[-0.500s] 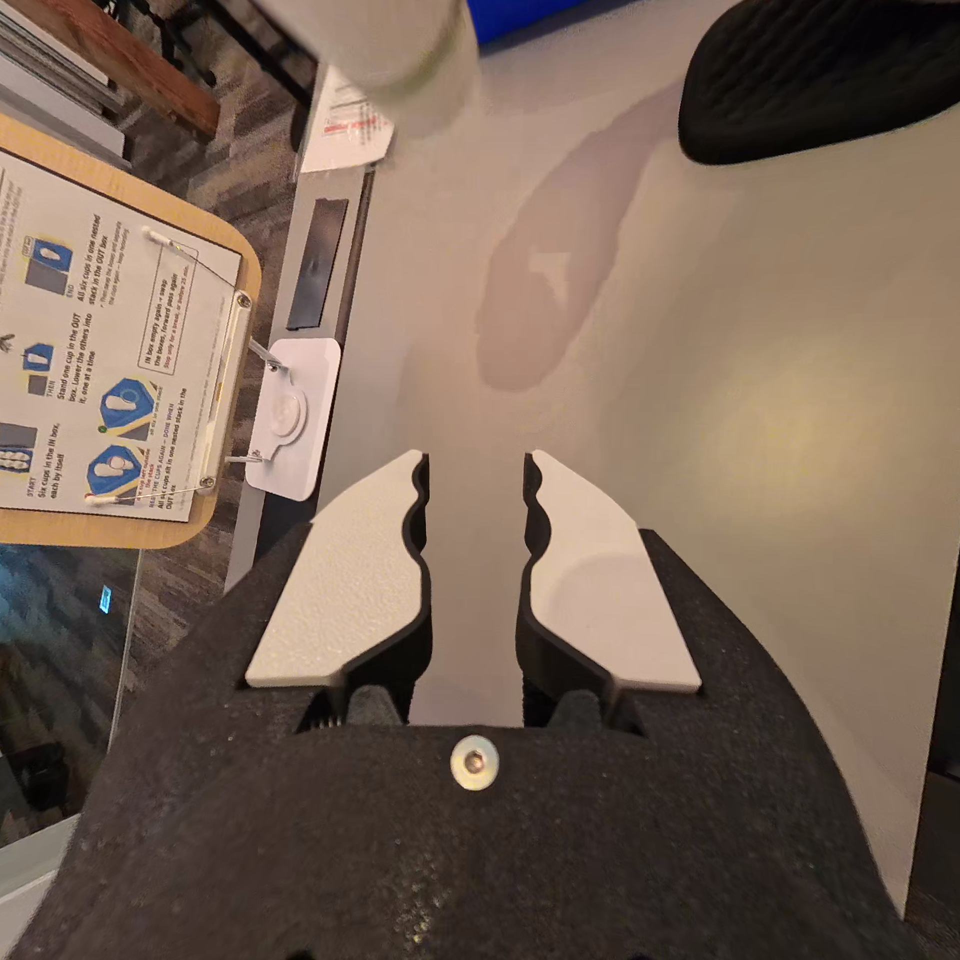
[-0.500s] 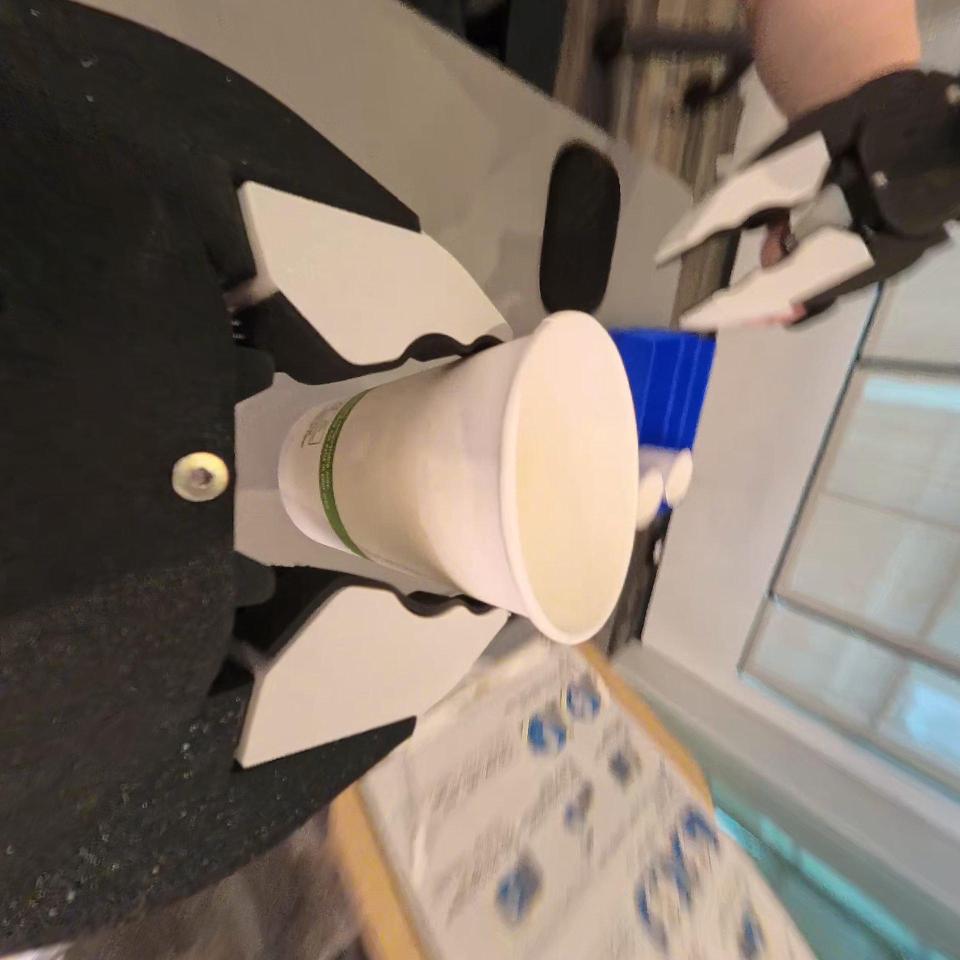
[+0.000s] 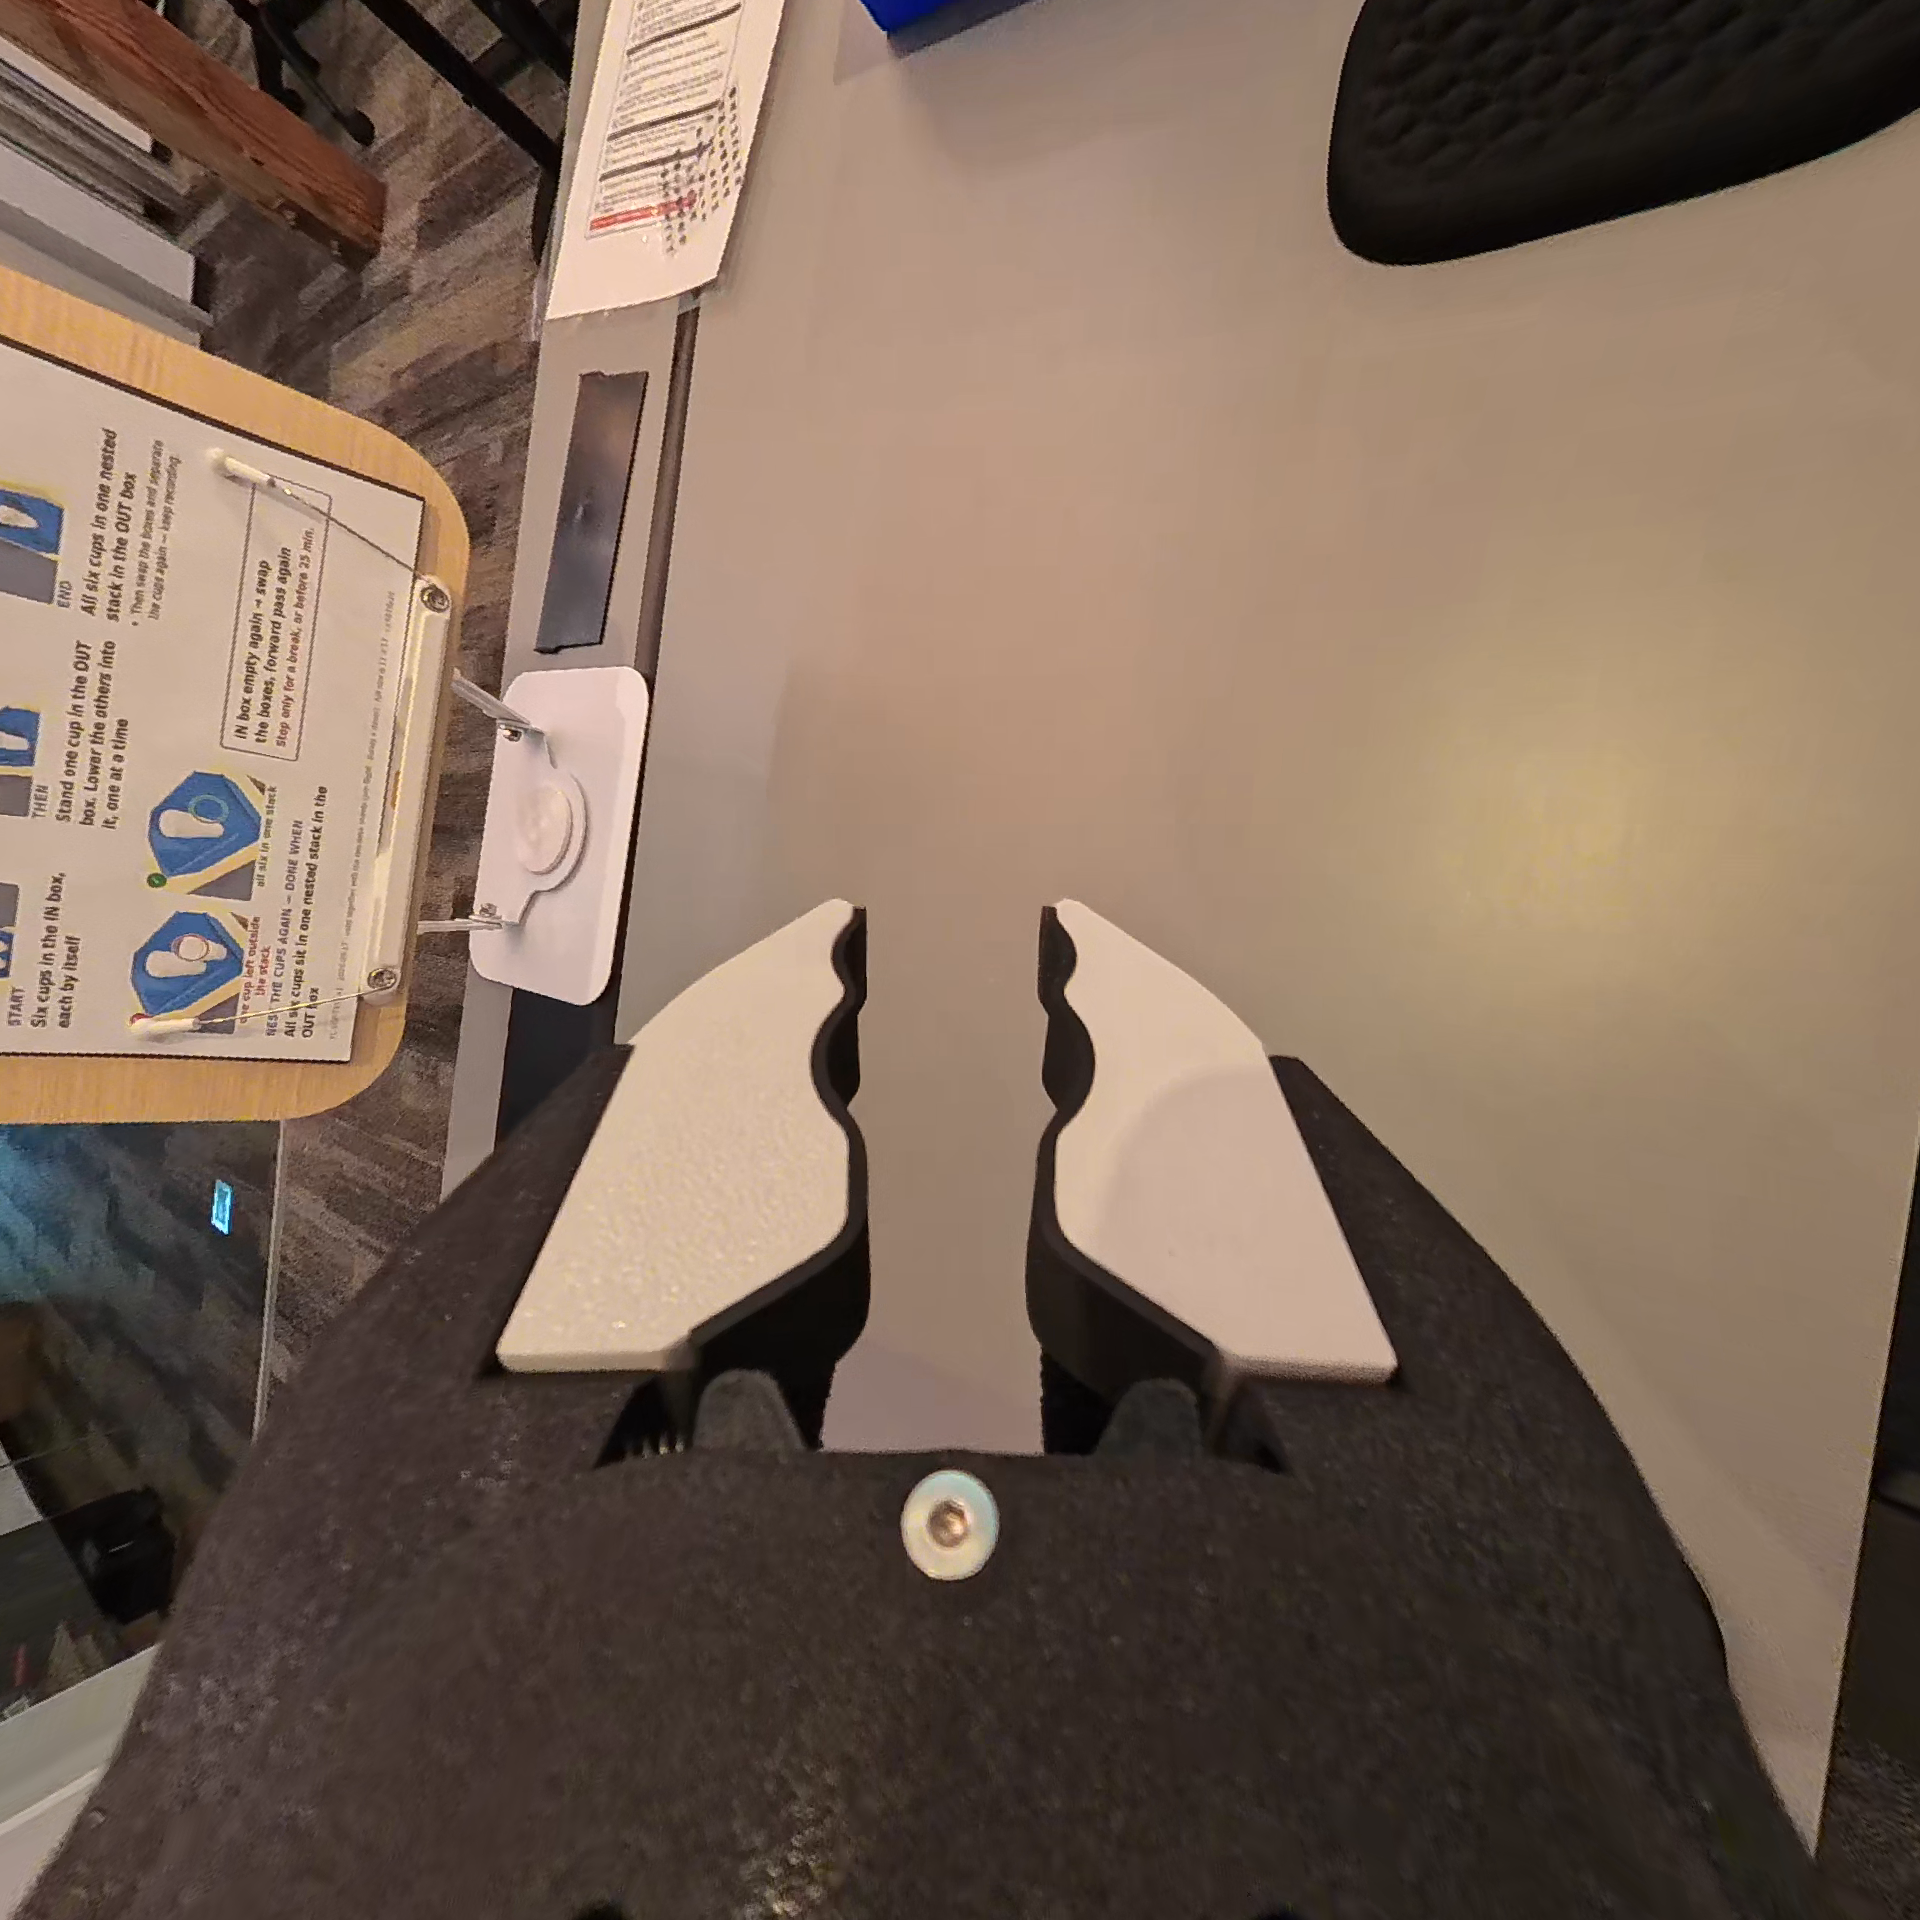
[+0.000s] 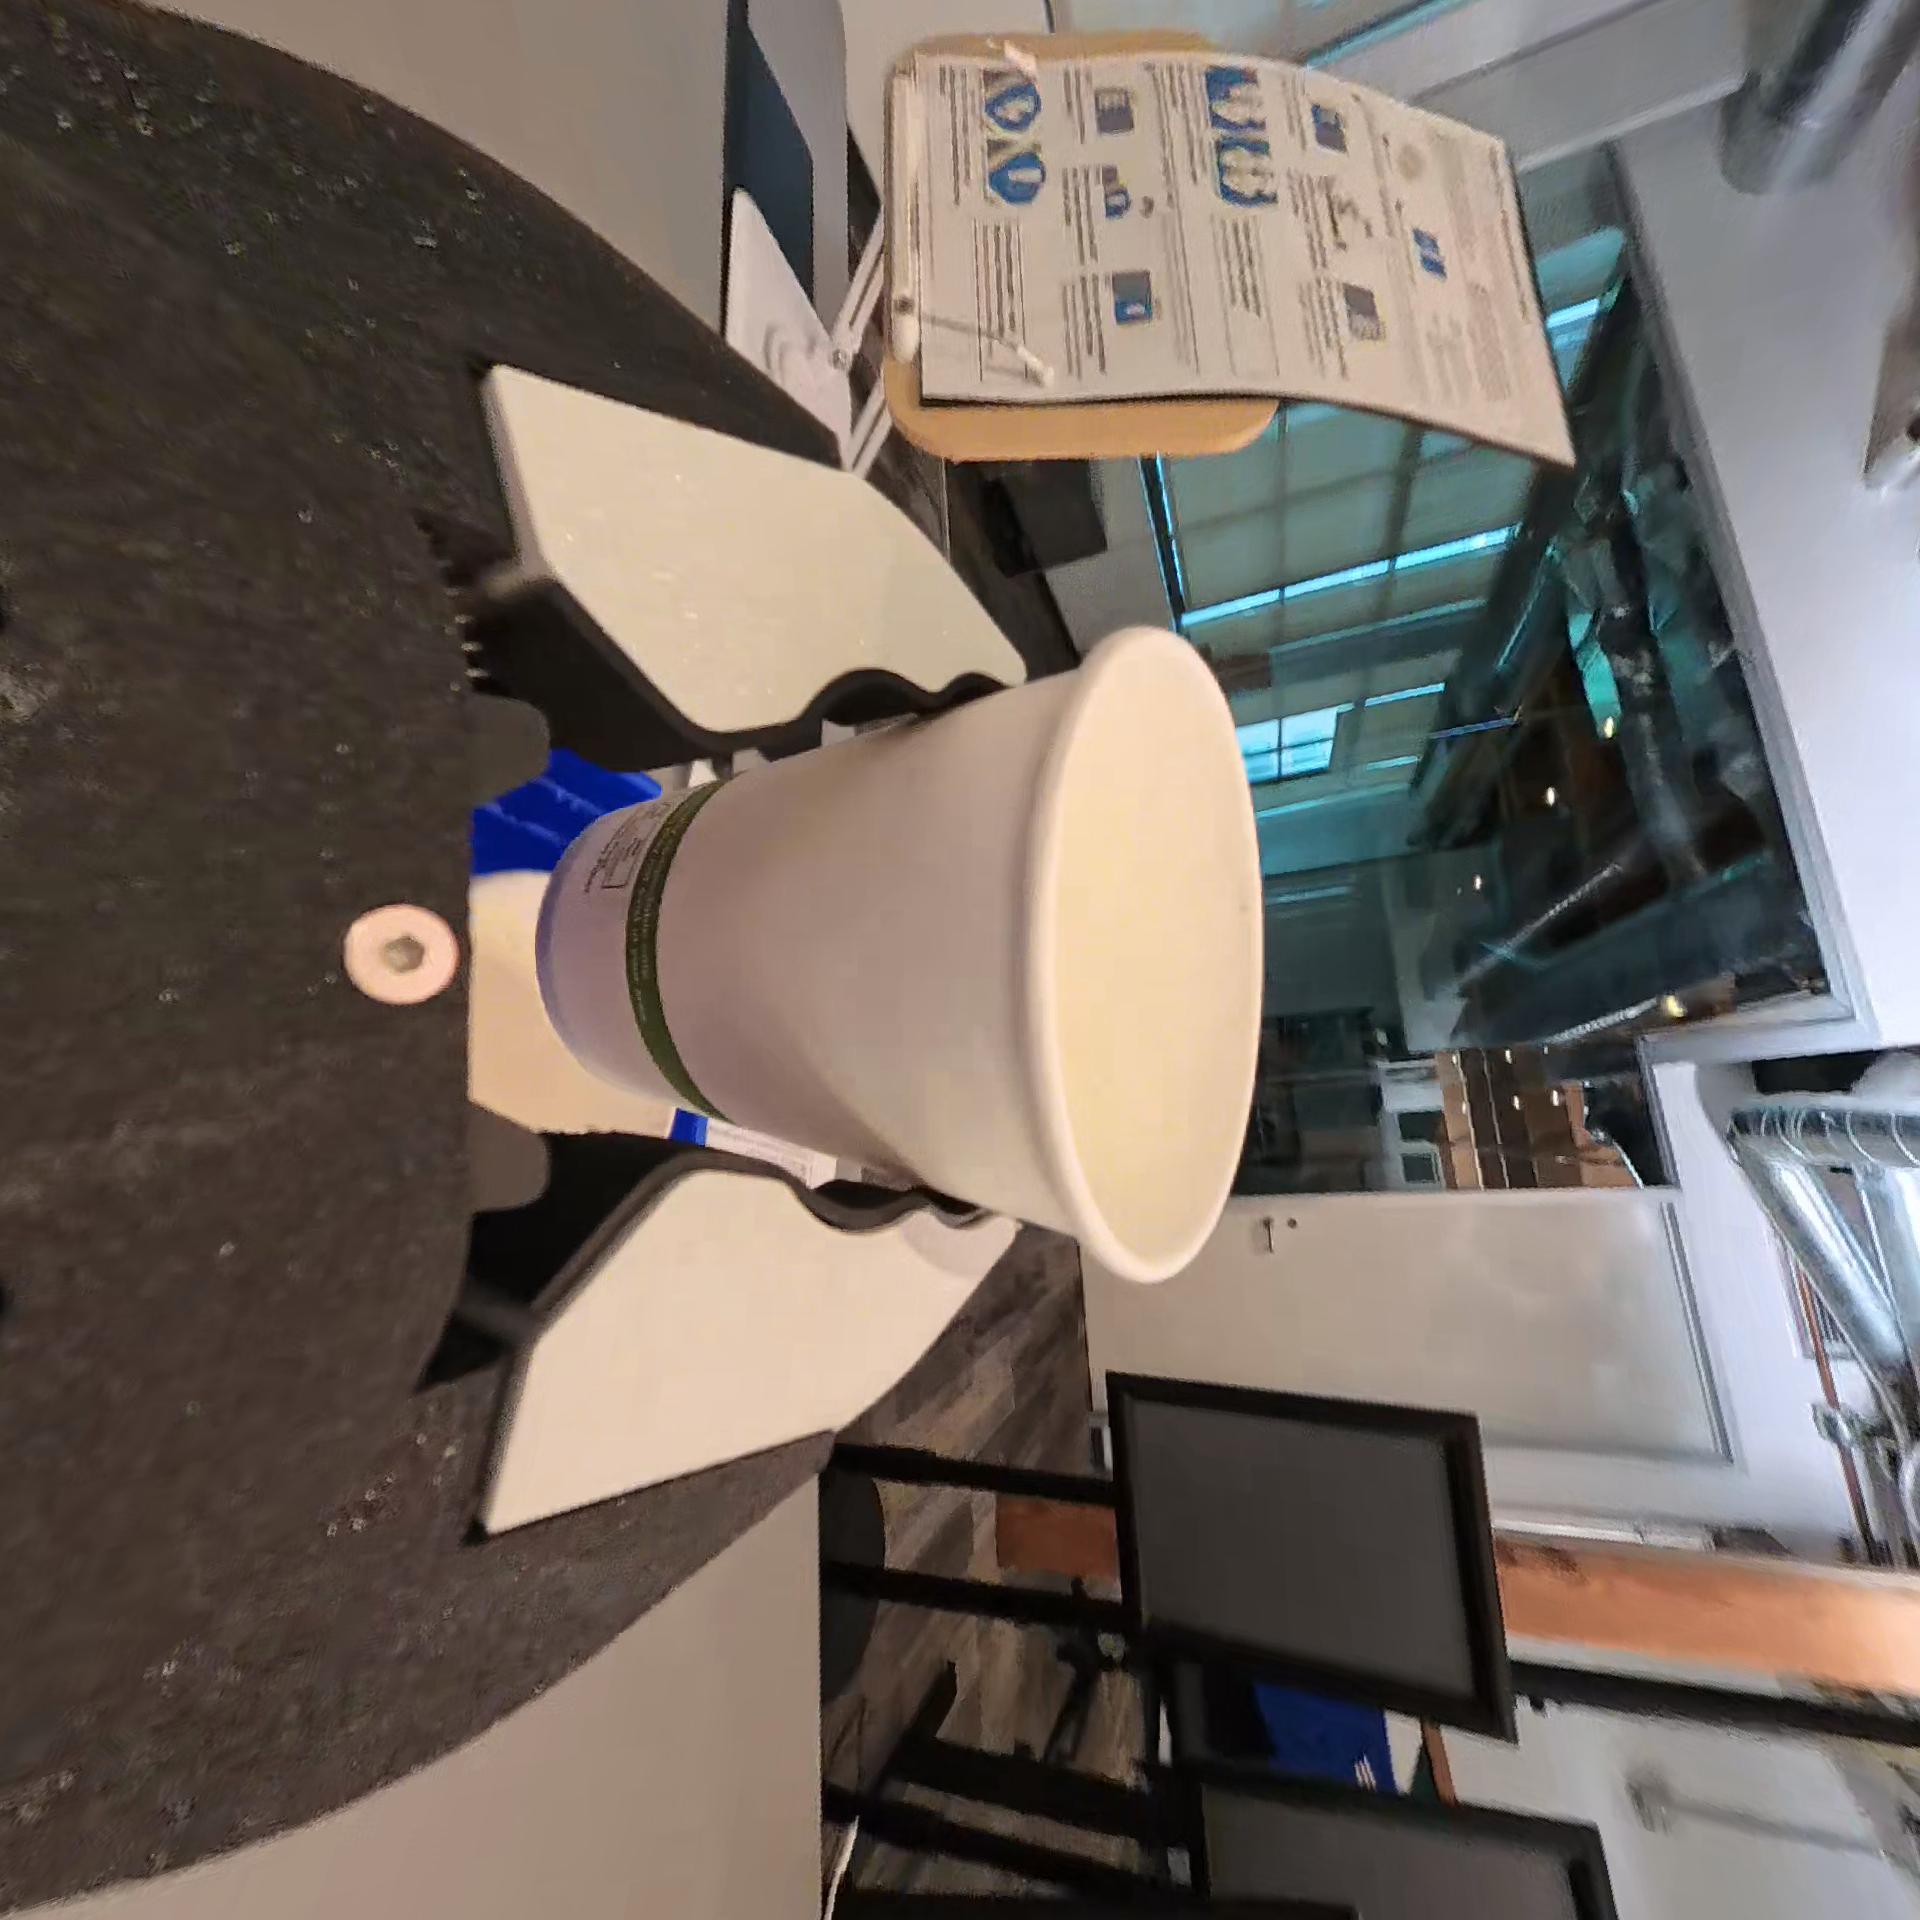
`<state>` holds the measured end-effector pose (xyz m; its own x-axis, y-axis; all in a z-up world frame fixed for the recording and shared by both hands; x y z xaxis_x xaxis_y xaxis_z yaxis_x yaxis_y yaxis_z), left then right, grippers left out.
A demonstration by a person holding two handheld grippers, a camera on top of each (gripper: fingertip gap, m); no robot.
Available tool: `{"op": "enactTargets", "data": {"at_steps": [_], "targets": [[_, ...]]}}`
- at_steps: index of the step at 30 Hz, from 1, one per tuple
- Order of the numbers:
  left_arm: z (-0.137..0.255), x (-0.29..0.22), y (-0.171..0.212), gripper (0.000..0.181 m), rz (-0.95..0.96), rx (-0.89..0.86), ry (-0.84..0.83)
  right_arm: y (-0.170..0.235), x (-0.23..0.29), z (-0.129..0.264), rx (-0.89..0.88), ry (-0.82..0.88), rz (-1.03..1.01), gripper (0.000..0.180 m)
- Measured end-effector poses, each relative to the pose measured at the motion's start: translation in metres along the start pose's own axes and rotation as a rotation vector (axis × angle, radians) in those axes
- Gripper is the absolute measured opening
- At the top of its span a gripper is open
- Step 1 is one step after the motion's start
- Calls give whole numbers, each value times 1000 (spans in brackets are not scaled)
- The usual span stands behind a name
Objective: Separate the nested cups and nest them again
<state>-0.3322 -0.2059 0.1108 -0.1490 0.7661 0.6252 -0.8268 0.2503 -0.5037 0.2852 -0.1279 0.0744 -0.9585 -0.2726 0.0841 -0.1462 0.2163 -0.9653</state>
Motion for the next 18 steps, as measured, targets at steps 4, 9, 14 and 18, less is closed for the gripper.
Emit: {"op": "enactTargets", "data": {"at_steps": [4,9,14,18], "targets": [[-2,-3,-2,30,-18,13,8,22,-8,-6,134,35,47,87],[-3,-3,-6,30,-21,10,14,40,-11,-13,273,75,98,88],[-4,-6,-7,30,-37,22,21,46,-13,-9,443,110,116,89],[-4,-6,-7,30,-41,31,20,48,-13,-1,586,130,84,90]]}}
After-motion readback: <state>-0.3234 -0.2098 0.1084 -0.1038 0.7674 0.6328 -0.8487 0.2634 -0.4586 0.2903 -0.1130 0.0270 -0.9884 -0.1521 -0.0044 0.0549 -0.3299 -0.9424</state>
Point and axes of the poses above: each gripper's, where its closed fingertips meet, z back along the fingers, y out of its underside, x = y × z across the jaws, the point moved 7 cm from there along z, back along the fingers, and after that the axes turned 10 degrees about -y, right-handed, at the moved point
